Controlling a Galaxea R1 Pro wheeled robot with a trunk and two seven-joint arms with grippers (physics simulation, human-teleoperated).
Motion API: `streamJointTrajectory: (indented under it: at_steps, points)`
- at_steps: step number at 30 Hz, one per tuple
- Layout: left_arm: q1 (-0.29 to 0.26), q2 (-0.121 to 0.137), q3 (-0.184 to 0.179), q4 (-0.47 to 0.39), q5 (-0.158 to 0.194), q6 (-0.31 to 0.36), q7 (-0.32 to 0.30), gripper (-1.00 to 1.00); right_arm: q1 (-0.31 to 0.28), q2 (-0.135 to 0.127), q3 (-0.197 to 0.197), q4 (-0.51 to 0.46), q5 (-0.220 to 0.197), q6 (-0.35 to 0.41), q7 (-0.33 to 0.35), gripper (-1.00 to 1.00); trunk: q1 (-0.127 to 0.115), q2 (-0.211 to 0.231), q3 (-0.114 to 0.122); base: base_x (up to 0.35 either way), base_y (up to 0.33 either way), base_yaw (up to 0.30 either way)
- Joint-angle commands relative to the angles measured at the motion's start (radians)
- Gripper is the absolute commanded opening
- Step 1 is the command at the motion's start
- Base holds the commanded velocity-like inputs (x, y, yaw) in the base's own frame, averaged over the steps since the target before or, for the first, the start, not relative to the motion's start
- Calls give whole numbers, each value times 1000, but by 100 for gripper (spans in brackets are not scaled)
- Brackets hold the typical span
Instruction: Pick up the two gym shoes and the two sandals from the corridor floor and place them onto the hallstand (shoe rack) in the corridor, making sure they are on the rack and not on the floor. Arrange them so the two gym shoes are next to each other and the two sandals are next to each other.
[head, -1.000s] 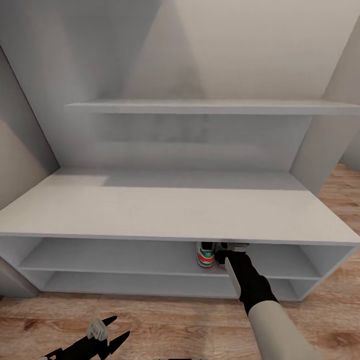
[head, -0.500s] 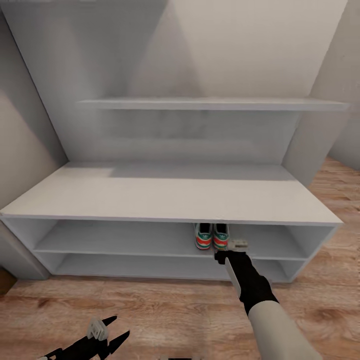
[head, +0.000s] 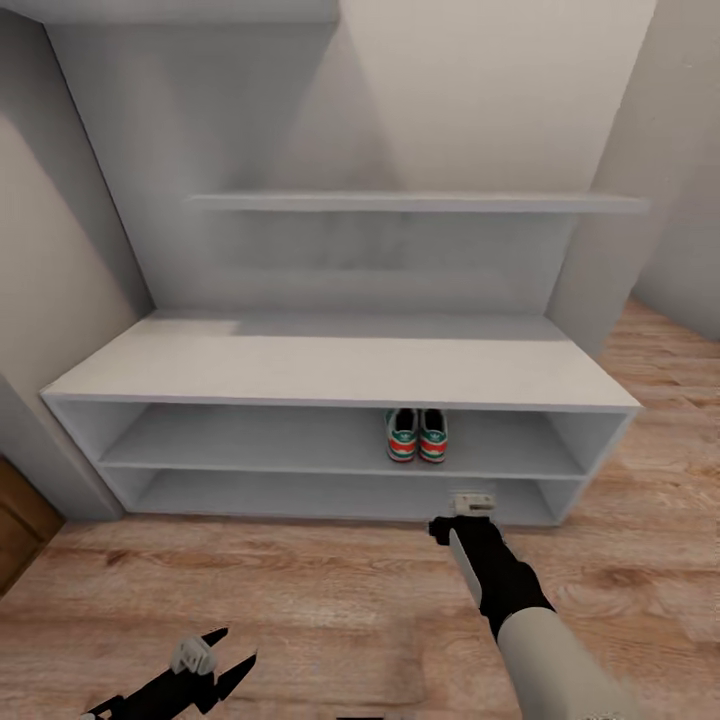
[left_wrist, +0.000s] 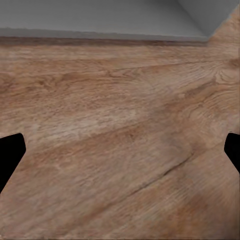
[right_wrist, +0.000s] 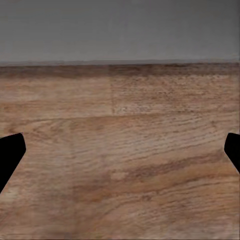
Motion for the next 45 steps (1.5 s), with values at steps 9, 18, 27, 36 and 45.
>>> streamJointTrajectory:
  at_steps: [9, 18, 27, 36, 45]
  points:
    - [-1, -5, 8, 12, -9, -5, 97, 100, 2, -28, -4, 389, 12, -474, 5, 100, -1, 0, -1, -312, 0, 0]
    - [23, 3, 13, 49, -7, -23, 260, 100, 10, -128, -2, 664, 15, -795, 9, 100, -1, 0, -1, -29, 0, 0]
    - [42, 1, 18, 81, -2, -62, 451, 100, 100, -179, 0, 701, 16, -973, 11, 100, -1, 0, -1, -1, 0, 0]
    - [44, -1, 19, 114, -1, -72, 527, 100, 125, -176, 0, 702, 79, -996, 9, 100, -1, 0, -1, 0, 0, 0]
    - [50, -6, 19, 121, 1, -117, 643, 100, 131, -168, -2, 702, 95, -996, 4, 100, -1, 0, -1, 0, 0, 0]
